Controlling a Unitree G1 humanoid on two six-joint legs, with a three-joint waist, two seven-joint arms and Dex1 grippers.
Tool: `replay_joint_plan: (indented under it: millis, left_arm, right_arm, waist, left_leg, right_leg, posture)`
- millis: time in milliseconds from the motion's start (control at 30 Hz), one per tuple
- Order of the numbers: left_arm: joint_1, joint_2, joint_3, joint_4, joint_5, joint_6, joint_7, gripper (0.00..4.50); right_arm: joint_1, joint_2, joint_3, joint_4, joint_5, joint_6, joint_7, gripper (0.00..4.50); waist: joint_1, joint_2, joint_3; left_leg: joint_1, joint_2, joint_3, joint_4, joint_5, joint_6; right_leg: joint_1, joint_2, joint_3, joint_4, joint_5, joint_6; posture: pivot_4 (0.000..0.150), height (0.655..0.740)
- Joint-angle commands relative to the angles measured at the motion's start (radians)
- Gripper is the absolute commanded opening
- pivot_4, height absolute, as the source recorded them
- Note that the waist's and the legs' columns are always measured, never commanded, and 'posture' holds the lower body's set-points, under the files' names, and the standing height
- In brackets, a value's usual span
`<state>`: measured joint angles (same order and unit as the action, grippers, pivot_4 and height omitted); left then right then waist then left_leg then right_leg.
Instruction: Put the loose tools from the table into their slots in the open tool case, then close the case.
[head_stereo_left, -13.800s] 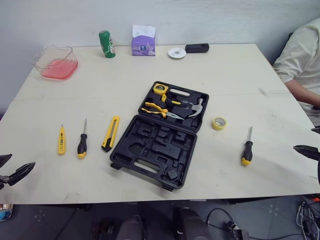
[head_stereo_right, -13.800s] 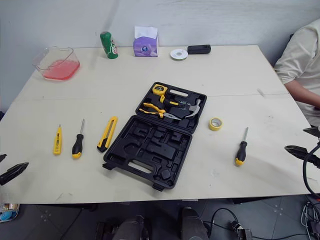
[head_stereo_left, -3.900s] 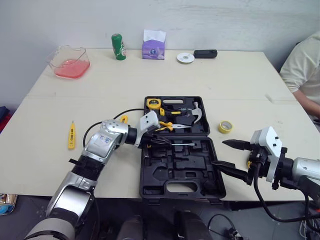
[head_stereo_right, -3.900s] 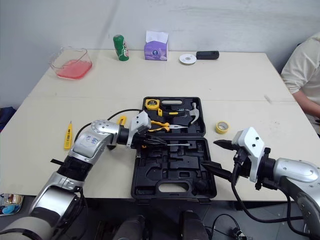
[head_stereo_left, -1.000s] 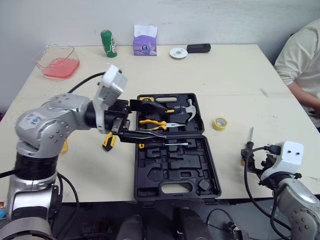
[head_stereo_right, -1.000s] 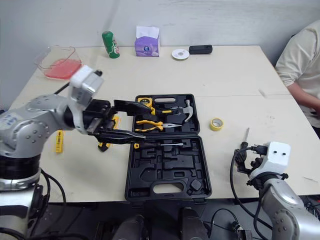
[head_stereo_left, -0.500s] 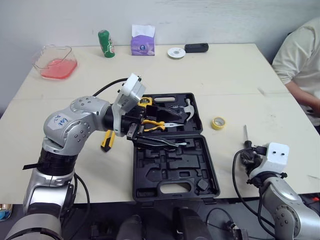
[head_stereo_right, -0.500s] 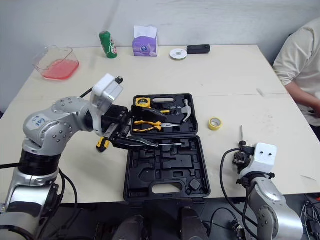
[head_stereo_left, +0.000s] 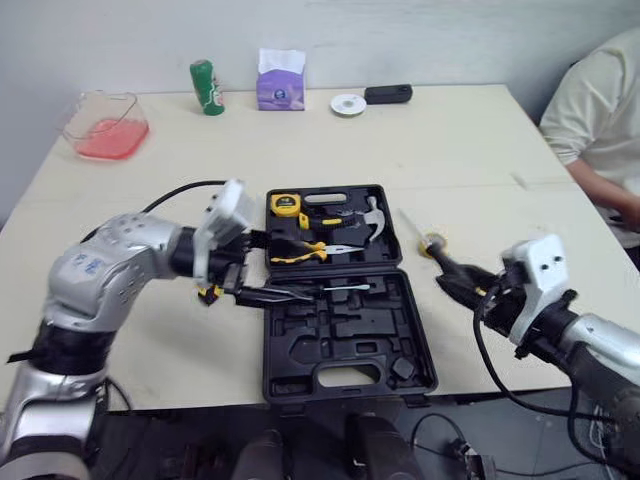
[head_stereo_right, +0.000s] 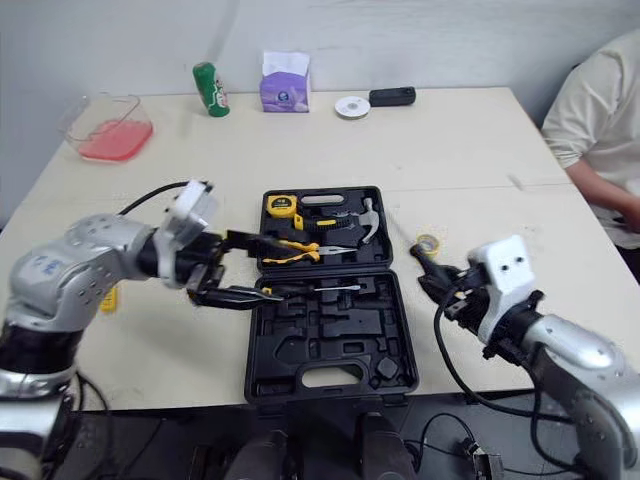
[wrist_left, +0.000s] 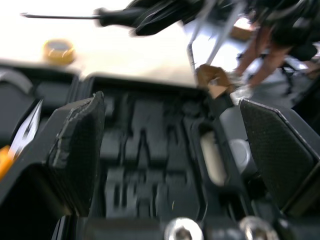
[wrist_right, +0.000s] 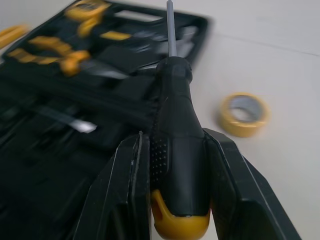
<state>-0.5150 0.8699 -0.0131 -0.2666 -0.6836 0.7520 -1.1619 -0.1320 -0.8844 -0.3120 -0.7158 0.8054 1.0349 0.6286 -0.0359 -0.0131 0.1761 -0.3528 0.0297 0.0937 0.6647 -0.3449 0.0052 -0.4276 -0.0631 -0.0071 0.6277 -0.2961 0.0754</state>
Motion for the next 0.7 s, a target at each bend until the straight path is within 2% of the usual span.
replay_joint_plan:
  millis: [33,167,333,700]
  left_arm:
    - [0.068,0.049,0.065,-0.069,0.019,-0.046,-0.008,4.5]
    - [0.134,0.075,0.082,-0.098,0.04,-0.074,0.0,4.5]
    - [0.188,0.087,0.079,-0.126,0.077,-0.117,0.015,4.5]
    - [0.197,0.072,0.075,-0.141,0.072,-0.126,0.049,4.5]
  right_arm:
    - [-0.089,-0.105,0.138,0.086,-0.004,-0.076,0.25,1.04]
    - [-0.231,-0.173,0.359,0.194,-0.143,-0.205,0.433,1.04]
    - [-0.366,-0.139,0.553,0.332,-0.323,-0.305,0.491,1.04]
    - [-0.449,-0.041,0.645,0.488,-0.49,-0.436,0.547,1.04]
  waist:
    - [0.007,-0.006,0.001]
    - [0.023,-0.007,0.003]
    - [0.023,-0.008,0.003]
    - [0.023,-0.007,0.004]
  left_leg:
    - [0.0,0.001,-0.002,0.001,-0.002,0.004]
    - [-0.003,-0.001,-0.004,0.003,-0.002,0.004]
    - [-0.004,-0.002,-0.002,0.01,-0.003,0.004]
    - [-0.008,-0.001,-0.003,0.017,-0.005,0.003]
  right_leg:
    - [0.001,0.001,-0.001,-0.001,0.0,0.0]
    - [0.0,-0.002,-0.003,-0.001,0.0,0.0]
    - [0.0,-0.006,-0.005,0.0,0.001,0.001]
    - [-0.001,-0.007,-0.007,0.002,0.001,0.001]
  posture:
    - [0.15,0.74]
    - [0.15,0.74]
    - [0.15,0.74]
    - [0.15,0.74]
